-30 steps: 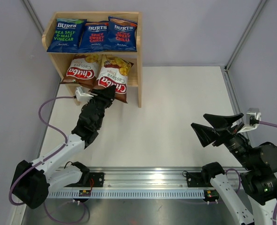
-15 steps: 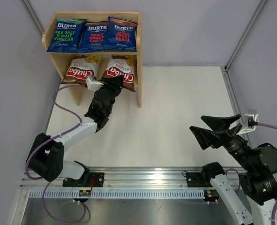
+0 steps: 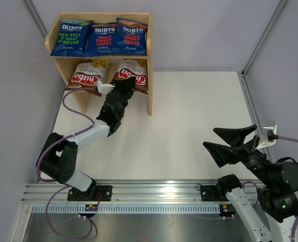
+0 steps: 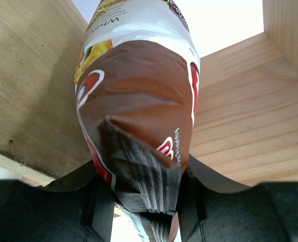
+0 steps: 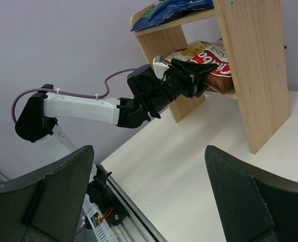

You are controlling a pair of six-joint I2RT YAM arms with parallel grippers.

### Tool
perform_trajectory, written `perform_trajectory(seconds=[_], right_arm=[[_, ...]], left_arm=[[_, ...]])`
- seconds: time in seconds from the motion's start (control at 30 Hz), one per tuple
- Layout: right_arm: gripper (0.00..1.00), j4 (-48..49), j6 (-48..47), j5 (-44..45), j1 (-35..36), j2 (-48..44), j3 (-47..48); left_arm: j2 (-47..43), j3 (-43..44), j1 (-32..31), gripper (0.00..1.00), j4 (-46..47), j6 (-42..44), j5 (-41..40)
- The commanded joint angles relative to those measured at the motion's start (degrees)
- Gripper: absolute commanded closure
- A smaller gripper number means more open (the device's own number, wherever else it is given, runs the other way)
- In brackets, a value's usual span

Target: Place and organize the chips bags onto the shelf

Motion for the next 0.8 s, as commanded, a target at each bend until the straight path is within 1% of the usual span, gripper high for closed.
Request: perform_trajectory(seconds=[0.0, 0.07, 0.1, 0.13, 0.2, 0.23, 0.3, 0.33, 0.57, 0.73, 0.77], right_arm=[[0.00, 2.4, 0.3, -0.8, -0.1, -0.1, -0.8], [0.00, 2.4, 0.3, -0.8, -0.1, -0.1, -0.8], [0.01, 2.4, 0.2, -0.8, 0.0, 0.0, -0.7], [0.01, 2.4, 0.3, -0.9, -0.1, -0.2, -0.6], [0.01, 2.3, 0.4, -0.7, 0.0, -0.2, -0.5], [0.01, 2.2, 0.4, -0.5, -0.1, -0.8, -0.6], [0.01, 2.1, 0.4, 0.2, -0.1, -1.2, -0.8], [0.01, 1.8, 0.5, 0.4, -0.1, -1.5, -0.8], [0.01, 0.7, 0.2, 0.7, -0.1, -1.6, -0.4], [0.01, 0.4, -0.1, 0.5, -0.1, -1.0, -0.7], [0.01, 0.6, -0.2, 0.3, -0.1, -0.8, -0.8]], left_arm=[[-0.3, -0.2, 0.3, 0.56, 3.8, 0.0, -1.3], [-0.8, 0.1, 0.3, 0.52, 2.1, 0.4, -0.6], [-1.2, 0.1, 0.3, 0.47, 1.0, 0.2, -0.6], [-1.7, 0.0, 0.3, 0.44, -0.3, -0.2, -1.2], [-3.2, -1.6, 0.0, 0.33, -2.3, -0.5, -2.4], [-3.7, -2.0, -0.3, 0.23, -2.8, -0.6, -3.3], [-4.4, -2.1, -0.4, 0.17, -5.7, -0.8, -3.7], [-4.9, -2.0, -0.5, 0.12, -6.5, -0.7, -4.1], [-6.8, 0.9, -0.5, 0.01, -18.3, -0.3, -4.4], [-10.8, 0.5, -0.5, 0.01, -23.4, 1.1, -3.7], [-12.4, -0.6, -0.5, 0.01, -23.3, 2.0, -3.7]])
